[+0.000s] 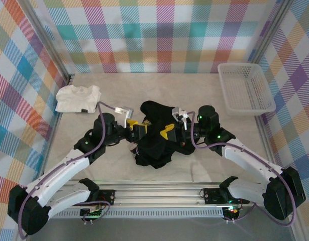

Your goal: Fold the inside-out t-shirt

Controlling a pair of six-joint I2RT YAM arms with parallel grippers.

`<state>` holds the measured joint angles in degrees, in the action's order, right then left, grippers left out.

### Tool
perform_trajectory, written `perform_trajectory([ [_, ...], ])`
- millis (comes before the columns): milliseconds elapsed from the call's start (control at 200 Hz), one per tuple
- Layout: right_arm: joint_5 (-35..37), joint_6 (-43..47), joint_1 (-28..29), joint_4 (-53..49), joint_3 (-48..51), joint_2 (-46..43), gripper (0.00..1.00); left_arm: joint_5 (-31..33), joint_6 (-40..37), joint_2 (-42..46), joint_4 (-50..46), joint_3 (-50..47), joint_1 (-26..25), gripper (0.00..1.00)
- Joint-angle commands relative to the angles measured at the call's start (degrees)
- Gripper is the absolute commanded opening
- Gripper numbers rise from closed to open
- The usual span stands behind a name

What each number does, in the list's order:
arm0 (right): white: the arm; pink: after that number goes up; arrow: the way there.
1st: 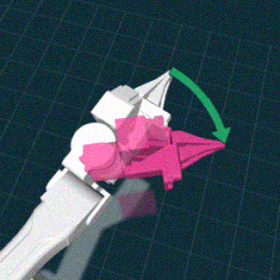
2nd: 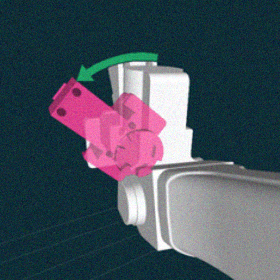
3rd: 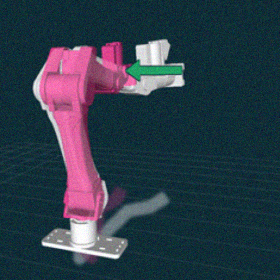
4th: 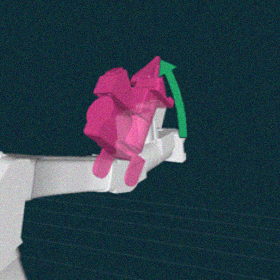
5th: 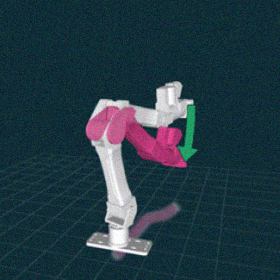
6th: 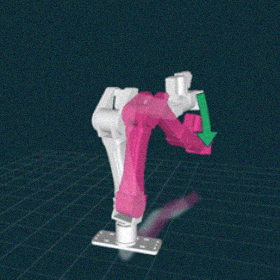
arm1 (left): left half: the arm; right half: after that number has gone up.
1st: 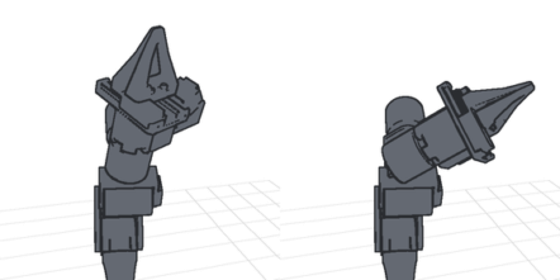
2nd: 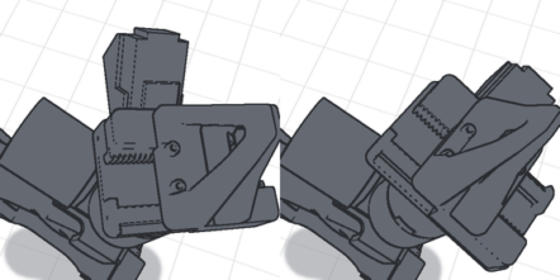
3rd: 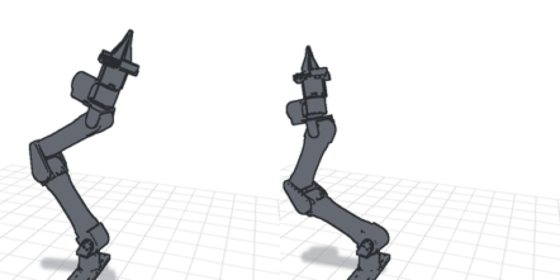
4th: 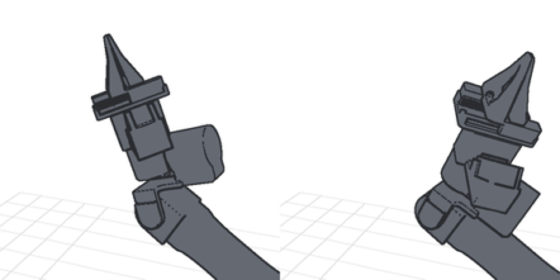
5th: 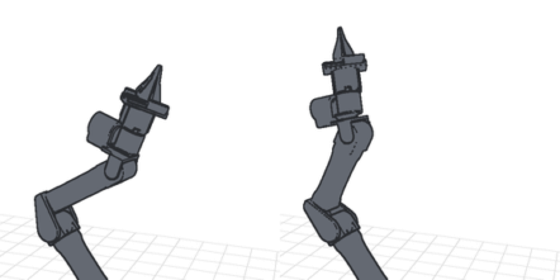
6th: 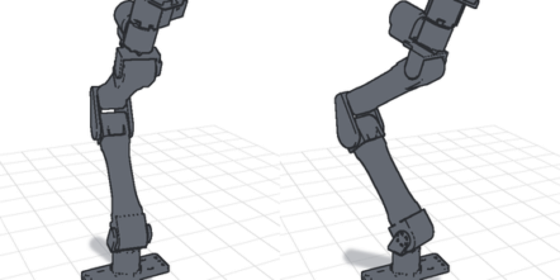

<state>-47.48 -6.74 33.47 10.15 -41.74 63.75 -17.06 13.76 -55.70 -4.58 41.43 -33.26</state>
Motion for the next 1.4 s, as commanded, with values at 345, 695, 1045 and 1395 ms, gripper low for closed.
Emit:
perform_trajectory([
  [345,21.37,-2.41,-0.08,-12.02,0.55,-5.48,0.12,-5.84,3.02,3.9,9.49,-2.26,-0.23,0.0],
  [695,26.91,-6.03,0.97,-16.41,0.51,-4.31,0.38,-5.09,2.28,9.51,15.62,-6.13,-0.19,0.0],
  [1045,34.48,-2.02,11.89,-19.02,-2.03,-4.23,0.57,-4.14,2.91,5.33,14.24,-2.71,-0.55,0.0],
  [1395,55.21,5.81,23.16,-10.72,-6.34,8.02,0.8,-3.07,3.25,4.76,10.91,-0.51,-1.4,0.0],
])
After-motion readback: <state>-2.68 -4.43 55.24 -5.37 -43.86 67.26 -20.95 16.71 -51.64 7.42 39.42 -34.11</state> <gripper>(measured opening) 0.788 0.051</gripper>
